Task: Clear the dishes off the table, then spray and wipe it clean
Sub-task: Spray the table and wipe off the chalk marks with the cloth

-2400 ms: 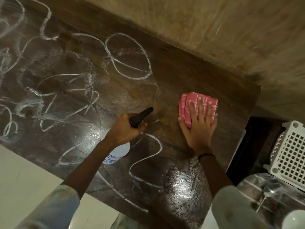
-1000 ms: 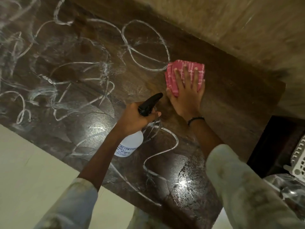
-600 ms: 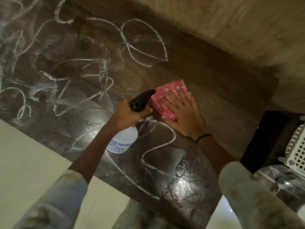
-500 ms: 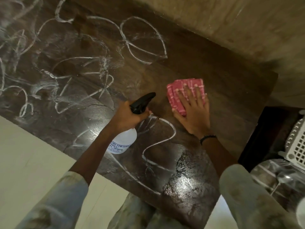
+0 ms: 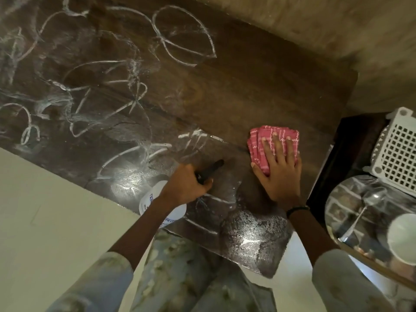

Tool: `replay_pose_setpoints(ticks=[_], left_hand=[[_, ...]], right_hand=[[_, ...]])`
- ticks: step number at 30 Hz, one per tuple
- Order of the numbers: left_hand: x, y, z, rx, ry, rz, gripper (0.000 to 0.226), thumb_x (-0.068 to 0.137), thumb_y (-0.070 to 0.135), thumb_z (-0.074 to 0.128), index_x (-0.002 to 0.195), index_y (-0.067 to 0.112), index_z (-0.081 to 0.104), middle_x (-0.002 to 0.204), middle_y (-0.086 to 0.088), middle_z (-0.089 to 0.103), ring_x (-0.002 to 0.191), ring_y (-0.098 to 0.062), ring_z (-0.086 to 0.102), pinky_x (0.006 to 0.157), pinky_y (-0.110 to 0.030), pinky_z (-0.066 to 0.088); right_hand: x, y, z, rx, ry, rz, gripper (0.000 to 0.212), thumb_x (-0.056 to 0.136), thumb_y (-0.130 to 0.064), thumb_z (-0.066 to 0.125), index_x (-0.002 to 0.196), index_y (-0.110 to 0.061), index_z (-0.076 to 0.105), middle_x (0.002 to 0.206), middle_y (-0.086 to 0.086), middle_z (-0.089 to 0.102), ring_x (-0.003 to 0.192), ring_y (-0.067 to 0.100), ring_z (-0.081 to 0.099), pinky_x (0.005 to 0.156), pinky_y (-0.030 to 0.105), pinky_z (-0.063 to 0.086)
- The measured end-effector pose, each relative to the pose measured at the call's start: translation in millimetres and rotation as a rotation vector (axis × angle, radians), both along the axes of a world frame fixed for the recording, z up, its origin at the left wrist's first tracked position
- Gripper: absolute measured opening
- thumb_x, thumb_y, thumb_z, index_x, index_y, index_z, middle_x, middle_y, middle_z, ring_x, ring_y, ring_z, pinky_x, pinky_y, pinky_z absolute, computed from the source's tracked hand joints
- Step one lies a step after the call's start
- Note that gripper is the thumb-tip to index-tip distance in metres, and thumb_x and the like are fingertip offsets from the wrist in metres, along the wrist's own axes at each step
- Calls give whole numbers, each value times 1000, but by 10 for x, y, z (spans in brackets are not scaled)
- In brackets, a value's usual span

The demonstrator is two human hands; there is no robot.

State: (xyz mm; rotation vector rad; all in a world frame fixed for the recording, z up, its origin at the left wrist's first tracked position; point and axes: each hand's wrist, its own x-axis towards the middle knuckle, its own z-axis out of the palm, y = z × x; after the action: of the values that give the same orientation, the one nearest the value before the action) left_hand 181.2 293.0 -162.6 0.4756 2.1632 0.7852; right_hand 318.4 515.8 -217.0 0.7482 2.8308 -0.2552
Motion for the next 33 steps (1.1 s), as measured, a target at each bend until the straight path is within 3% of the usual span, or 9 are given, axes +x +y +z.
replay_pose_setpoints(ticks=[4,11,13,16,18,21,24,30,33], left_hand=[[-10,-29,44,20,-54,58,16,77,19,73,84,5,69,76,-10,70,73,-20,67,71,-30,52],[-84,-134,57,-41,-24,162,19,80,19,71,93,7,68,73,-5,66,64,-14,62,55,-12,44],[-113,-143,92,6,-51,216,10,80,18,71,88,16,66,67,0,62,60,-7,57,53,-10,41],[-167,-194,131,43,-89,283,8,79,16,72,86,15,67,68,-5,64,55,-5,58,54,-21,44],[-189,-226,146,38,-106,272,11,80,14,71,90,12,68,66,-2,63,47,1,56,48,-18,42],[-202,-286,158,71,-111,270,22,81,14,70,102,6,68,72,-13,66,40,3,53,45,-17,38],[-181,-330,178,113,-85,269,24,82,15,69,104,5,67,75,-18,66,40,1,52,47,-18,40],[-132,-343,199,125,-7,266,11,82,18,70,84,7,66,56,1,56,43,1,54,46,-13,43],[-142,-336,180,113,19,263,17,80,21,71,84,4,68,55,-1,56,41,0,52,43,-11,41]], right_hand=[[-16,50,19,7,25,26,72,88,-69,31,149,-32,26,158,0,21,147,30,10,110,60,20],[-354,-187,-60,-49,46,-41,71,91,-67,32,151,-33,16,160,1,11,147,33,0,110,65,7],[-521,-344,-57,-68,71,5,71,91,-66,32,151,-32,16,160,3,12,147,34,2,111,64,8],[-633,-672,-79,-86,111,127,70,91,-65,34,151,-32,20,160,0,12,147,32,6,112,62,9],[-489,-852,-81,-92,127,246,68,91,-64,35,150,-31,23,160,0,14,148,30,7,114,62,11],[-54,-811,-113,-99,104,391,67,92,-63,34,150,-32,23,159,-2,15,148,27,6,112,60,17],[202,-538,-93,-73,83,305,67,92,-63,32,150,-32,22,158,-3,14,147,27,7,113,61,17],[-423,-479,-92,-51,61,-28,69,91,-66,29,151,-34,17,160,-1,14,147,32,4,112,61,15],[-715,-747,-131,-71,98,4,70,90,-66,33,150,-33,19,159,2,15,147,33,7,112,62,13]])
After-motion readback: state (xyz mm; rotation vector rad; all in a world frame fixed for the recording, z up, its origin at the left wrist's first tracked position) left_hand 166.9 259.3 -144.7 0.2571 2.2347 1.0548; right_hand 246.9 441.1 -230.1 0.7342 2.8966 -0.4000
